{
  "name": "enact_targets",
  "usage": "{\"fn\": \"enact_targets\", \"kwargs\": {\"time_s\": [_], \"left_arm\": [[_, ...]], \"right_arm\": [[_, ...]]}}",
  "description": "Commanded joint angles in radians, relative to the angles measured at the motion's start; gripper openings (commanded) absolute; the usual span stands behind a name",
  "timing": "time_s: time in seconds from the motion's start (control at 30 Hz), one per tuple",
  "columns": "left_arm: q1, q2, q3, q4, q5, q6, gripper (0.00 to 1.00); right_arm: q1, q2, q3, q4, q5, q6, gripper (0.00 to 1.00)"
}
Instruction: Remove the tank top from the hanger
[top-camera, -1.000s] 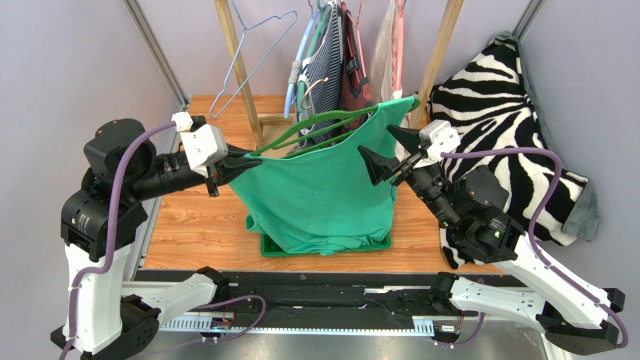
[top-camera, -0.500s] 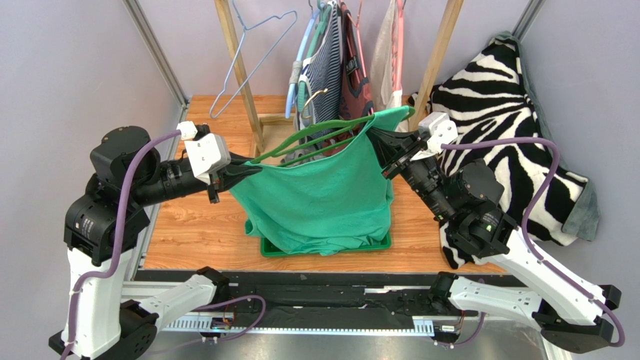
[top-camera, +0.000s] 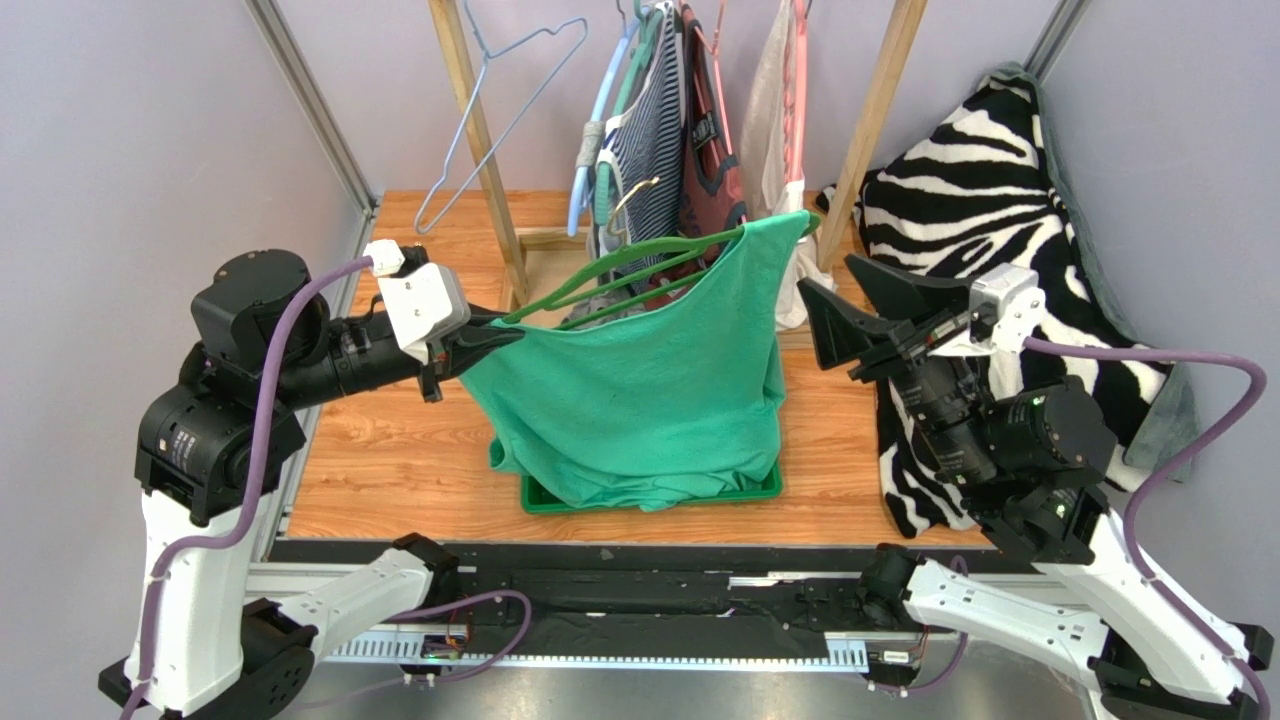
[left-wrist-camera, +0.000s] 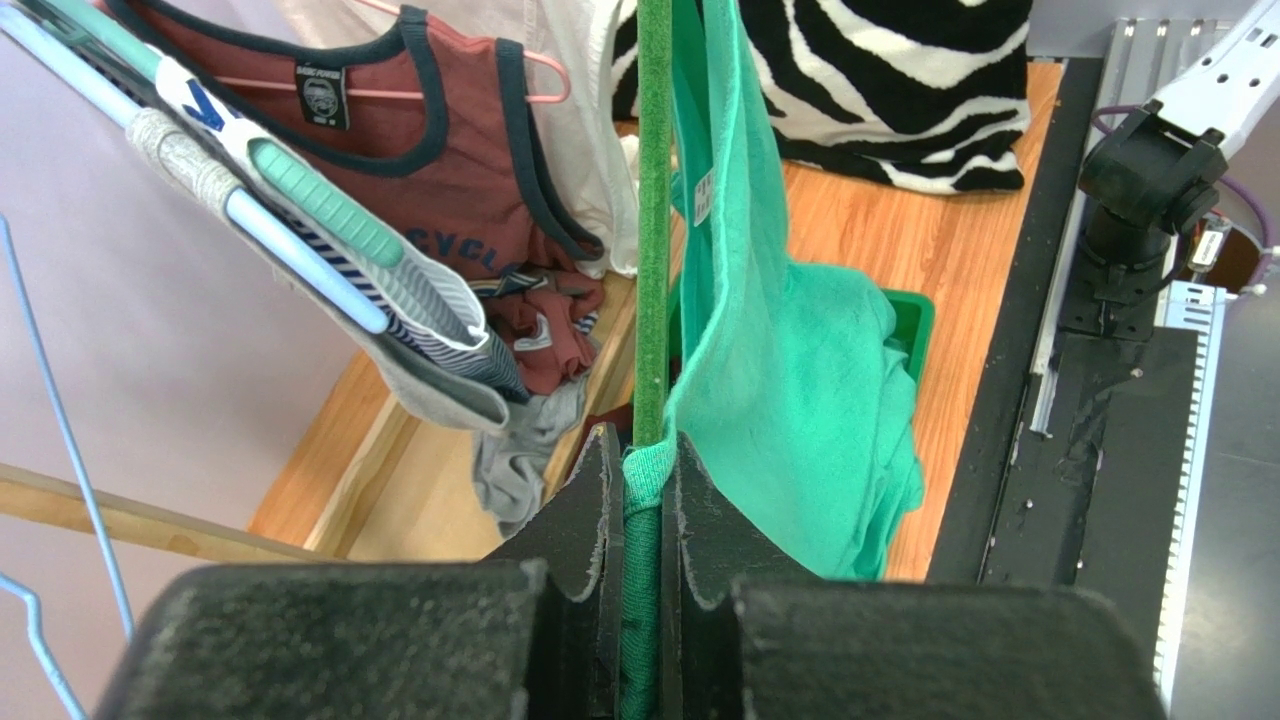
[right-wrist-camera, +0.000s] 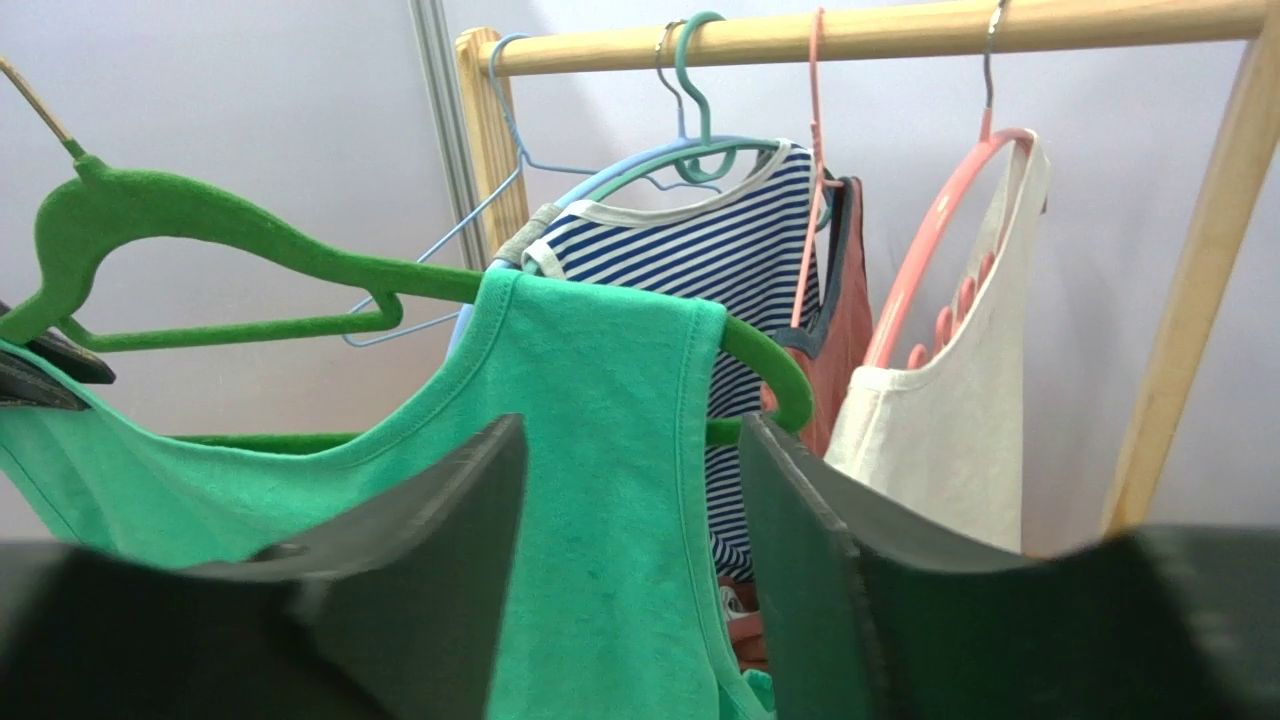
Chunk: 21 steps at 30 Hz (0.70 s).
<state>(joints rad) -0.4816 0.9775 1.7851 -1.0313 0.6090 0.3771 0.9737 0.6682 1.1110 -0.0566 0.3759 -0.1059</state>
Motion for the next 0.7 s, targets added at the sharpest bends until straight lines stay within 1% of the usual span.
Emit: {"fn": "enact_targets", "kwargs": {"time_s": [0.0,0.1,0.23,0.53,0.63,0.67], "left_arm": [[0.005,-0.002,0.040,0.042,0.028,0.017,0.00],[0.005,0.000,0.046,0.042,0.041,0.006,0.00],[0.005,-0.003,0.050,0.042,0.049,-0.001,0.00],[0.006,-0.011,0.046,0.036,0.057,0.000,0.00],[0.006,-0.013,0.045,0.033,0.060,0.003,0.00],[0.006,-0.013,0.046,0.033,0.061,0.002,0.00]], "right_arm": [[-0.004,-0.010,-0.028,-0.035,0.009,0.026,0.71],[-0.007,0.008,-0.022,-0.028,-0.003,0.035,0.74],[-0.020,0.060,0.007,-0.020,-0.035,0.044,0.75],[-0.090,0.148,0.072,0.017,-0.133,0.092,0.69],[-0.104,0.165,0.082,0.015,-0.156,0.100,0.65],[-0.104,0.177,0.085,0.018,-0.163,0.100,0.62]]}}
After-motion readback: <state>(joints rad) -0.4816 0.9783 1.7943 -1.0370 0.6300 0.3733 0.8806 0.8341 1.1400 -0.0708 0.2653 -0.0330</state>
